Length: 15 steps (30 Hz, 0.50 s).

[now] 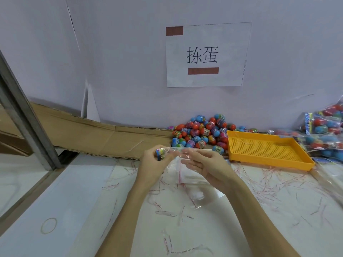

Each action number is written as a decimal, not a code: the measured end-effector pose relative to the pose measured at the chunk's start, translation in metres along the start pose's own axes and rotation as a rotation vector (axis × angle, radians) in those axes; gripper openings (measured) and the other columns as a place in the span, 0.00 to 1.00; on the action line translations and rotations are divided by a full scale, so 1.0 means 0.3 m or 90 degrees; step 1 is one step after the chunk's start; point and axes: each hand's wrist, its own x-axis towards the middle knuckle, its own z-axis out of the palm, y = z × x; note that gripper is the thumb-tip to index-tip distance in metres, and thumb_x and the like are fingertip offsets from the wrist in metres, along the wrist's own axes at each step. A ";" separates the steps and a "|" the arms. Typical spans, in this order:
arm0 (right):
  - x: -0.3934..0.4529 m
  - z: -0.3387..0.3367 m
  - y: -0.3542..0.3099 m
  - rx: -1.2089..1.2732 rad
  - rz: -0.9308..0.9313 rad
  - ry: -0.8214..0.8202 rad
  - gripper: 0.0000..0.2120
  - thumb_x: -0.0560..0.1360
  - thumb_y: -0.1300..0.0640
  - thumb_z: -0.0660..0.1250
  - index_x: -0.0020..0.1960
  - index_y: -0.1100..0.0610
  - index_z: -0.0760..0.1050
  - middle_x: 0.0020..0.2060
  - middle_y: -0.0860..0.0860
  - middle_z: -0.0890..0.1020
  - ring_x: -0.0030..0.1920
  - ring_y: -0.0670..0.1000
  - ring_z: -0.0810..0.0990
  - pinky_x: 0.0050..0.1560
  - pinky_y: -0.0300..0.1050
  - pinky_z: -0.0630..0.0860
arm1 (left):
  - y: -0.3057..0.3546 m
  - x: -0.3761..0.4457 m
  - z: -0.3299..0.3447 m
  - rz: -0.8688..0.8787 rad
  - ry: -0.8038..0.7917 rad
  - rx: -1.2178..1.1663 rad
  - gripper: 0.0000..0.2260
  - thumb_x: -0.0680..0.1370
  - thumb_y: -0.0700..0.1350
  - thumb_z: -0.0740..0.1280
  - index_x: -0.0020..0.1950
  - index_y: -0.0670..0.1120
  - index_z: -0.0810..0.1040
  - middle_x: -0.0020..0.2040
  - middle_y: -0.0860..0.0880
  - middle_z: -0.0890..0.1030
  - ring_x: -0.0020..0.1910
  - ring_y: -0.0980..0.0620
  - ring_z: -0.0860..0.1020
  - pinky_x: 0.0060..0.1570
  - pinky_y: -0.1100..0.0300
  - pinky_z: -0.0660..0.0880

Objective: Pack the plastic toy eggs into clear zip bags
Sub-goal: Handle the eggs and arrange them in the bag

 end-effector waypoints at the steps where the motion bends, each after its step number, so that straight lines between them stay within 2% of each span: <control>1: -0.001 0.002 0.000 -0.005 0.018 -0.004 0.20 0.69 0.46 0.77 0.55 0.57 0.86 0.56 0.56 0.86 0.57 0.54 0.86 0.50 0.37 0.80 | 0.001 0.000 0.001 -0.002 0.003 0.006 0.12 0.71 0.61 0.76 0.46 0.53 0.85 0.35 0.47 0.82 0.31 0.53 0.73 0.29 0.59 0.72; 5: -0.002 0.016 0.007 0.003 0.058 0.009 0.17 0.73 0.49 0.75 0.55 0.60 0.86 0.53 0.57 0.87 0.50 0.52 0.87 0.46 0.37 0.80 | 0.005 -0.007 0.010 0.011 0.005 0.067 0.14 0.71 0.61 0.75 0.48 0.52 0.83 0.30 0.59 0.78 0.26 0.62 0.71 0.25 0.69 0.67; 7: -0.001 0.014 0.012 0.007 0.024 0.011 0.16 0.72 0.50 0.75 0.55 0.58 0.86 0.53 0.58 0.86 0.53 0.54 0.87 0.49 0.38 0.81 | 0.006 -0.009 0.013 0.018 0.014 0.092 0.16 0.71 0.61 0.75 0.49 0.51 0.83 0.29 0.60 0.78 0.26 0.62 0.70 0.26 0.71 0.65; 10: 0.005 0.005 0.009 0.048 -0.002 -0.018 0.14 0.74 0.55 0.74 0.56 0.63 0.85 0.57 0.61 0.85 0.60 0.56 0.84 0.56 0.39 0.81 | 0.009 -0.011 0.014 0.015 0.018 0.095 0.17 0.71 0.60 0.75 0.51 0.50 0.83 0.29 0.61 0.77 0.25 0.63 0.71 0.26 0.71 0.66; 13: 0.016 -0.004 0.006 0.115 0.013 -0.031 0.14 0.76 0.58 0.73 0.58 0.66 0.83 0.58 0.62 0.84 0.61 0.57 0.83 0.53 0.39 0.81 | 0.015 -0.013 0.015 0.009 0.021 0.087 0.19 0.70 0.61 0.74 0.54 0.50 0.81 0.32 0.60 0.79 0.27 0.63 0.74 0.27 0.72 0.69; 15: 0.018 -0.006 0.004 0.090 0.007 -0.025 0.15 0.75 0.57 0.74 0.59 0.63 0.83 0.58 0.60 0.84 0.60 0.58 0.84 0.53 0.42 0.82 | 0.019 -0.014 0.014 0.009 0.019 0.114 0.21 0.69 0.64 0.73 0.56 0.54 0.80 0.37 0.58 0.82 0.31 0.62 0.78 0.30 0.71 0.72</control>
